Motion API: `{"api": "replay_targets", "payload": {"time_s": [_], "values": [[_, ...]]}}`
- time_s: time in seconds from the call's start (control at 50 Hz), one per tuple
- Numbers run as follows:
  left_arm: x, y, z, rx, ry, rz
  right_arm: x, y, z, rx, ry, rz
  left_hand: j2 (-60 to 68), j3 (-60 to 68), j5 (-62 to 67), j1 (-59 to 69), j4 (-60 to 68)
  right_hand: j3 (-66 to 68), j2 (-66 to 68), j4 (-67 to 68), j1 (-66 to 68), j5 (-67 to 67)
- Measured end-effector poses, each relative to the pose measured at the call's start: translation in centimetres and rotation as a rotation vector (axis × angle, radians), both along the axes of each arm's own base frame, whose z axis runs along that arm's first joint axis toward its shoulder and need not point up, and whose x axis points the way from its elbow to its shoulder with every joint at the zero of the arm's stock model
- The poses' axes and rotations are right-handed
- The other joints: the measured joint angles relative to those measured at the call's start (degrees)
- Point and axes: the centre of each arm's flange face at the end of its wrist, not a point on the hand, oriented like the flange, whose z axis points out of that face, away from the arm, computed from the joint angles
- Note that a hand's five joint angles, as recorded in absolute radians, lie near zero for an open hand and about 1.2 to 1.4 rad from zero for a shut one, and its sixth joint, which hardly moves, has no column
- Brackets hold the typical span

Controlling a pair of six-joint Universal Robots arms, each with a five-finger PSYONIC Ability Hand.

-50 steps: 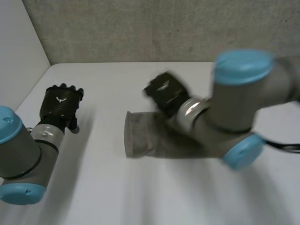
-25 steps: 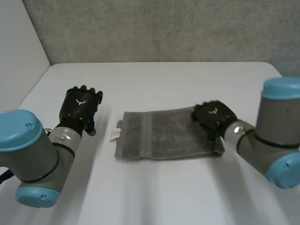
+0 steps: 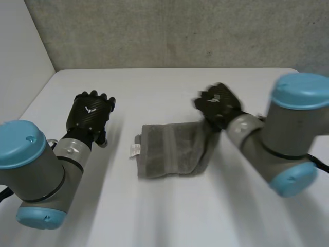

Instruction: Fold the towel.

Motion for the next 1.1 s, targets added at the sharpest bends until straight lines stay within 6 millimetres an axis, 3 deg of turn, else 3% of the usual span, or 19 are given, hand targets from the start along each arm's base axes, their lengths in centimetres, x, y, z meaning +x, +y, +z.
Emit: {"api": "replay_targets", "payload": {"time_s": [0.08,0.14,0.18,0.24,0.3,0.36,0.54,0.68,0.88,0.96,1.1], "values": [[-0.1,-0.2,0.9,-0.026,0.013,0.002,4.4,3.3,-0.2,-0.030,0.027,0.148,0.0,0.0,0.0,0.0,0.0,0.0,0.0,0.0,0.0,0.0],[-0.1,-0.5,1.8,-0.051,0.027,0.006,7.6,7.0,-2.1,-0.030,0.100,0.285,0.0,0.0,0.0,0.0,0.0,0.0,0.0,0.0,0.0,0.0],[-0.1,-0.6,2.1,-0.060,0.033,0.010,8.7,8.8,-3.5,-0.020,0.149,0.344,0.0,0.0,0.0,0.0,0.0,0.0,0.0,0.0,0.0,0.0],[0.0,-0.7,2.5,-0.071,0.041,0.025,9.6,11.3,-6.0,0.021,0.233,0.413,0.0,-0.1,-0.1,0.0,0.0,-24.6,-23.3,-23.9,-18.6,-23.3],[-0.1,-0.7,2.7,-0.075,0.046,0.035,9.5,11.9,-7.0,0.067,0.258,0.420,0.0,-0.1,-0.2,0.0,-0.1,-49.1,-48.8,-49.6,-44.8,-50.0],[-0.3,-0.5,2.8,-0.076,0.052,0.035,8.9,11.3,-6.6,0.117,0.230,0.381,0.0,-0.1,-0.3,-0.1,-0.1,-61.6,-57.7,-61.8,-53.1,-60.4],[-2.1,0.3,2.4,-0.041,0.118,-0.016,4.1,5.3,-2.3,0.334,-0.083,0.098,0.0,0.0,-0.1,0.0,0.0,-62.3,-57.9,-62.0,-53.2,-60.4],[-4.0,1.3,0.4,0.058,0.195,-0.072,0.9,2.5,-2.7,0.452,-0.200,-0.032,0.0,0.0,0.1,0.0,0.0,-62.3,-57.9,-62.0,-53.2,-60.4],[-5.3,2.9,-4.2,0.215,0.139,-0.103,0.3,1.6,-7.3,0.556,-0.152,-0.060,0.3,0.5,0.6,0.4,0.5,-62.3,-57.9,-62.0,-54.6,-60.4],[-5.3,2.9,-4.0,0.216,0.136,-0.101,0.3,1.8,-7.4,0.555,-0.153,-0.057,0.3,0.5,0.6,0.4,0.5,-62.3,-57.9,-62.0,-55.7,-60.4],[-5.1,2.6,-1.7,0.165,0.172,-0.098,0.1,2.4,-5.1,0.494,-0.194,-0.038,0.3,0.5,0.6,0.4,0.5,-62.3,-57.9,-62.0,-55.7,-60.4]]}}
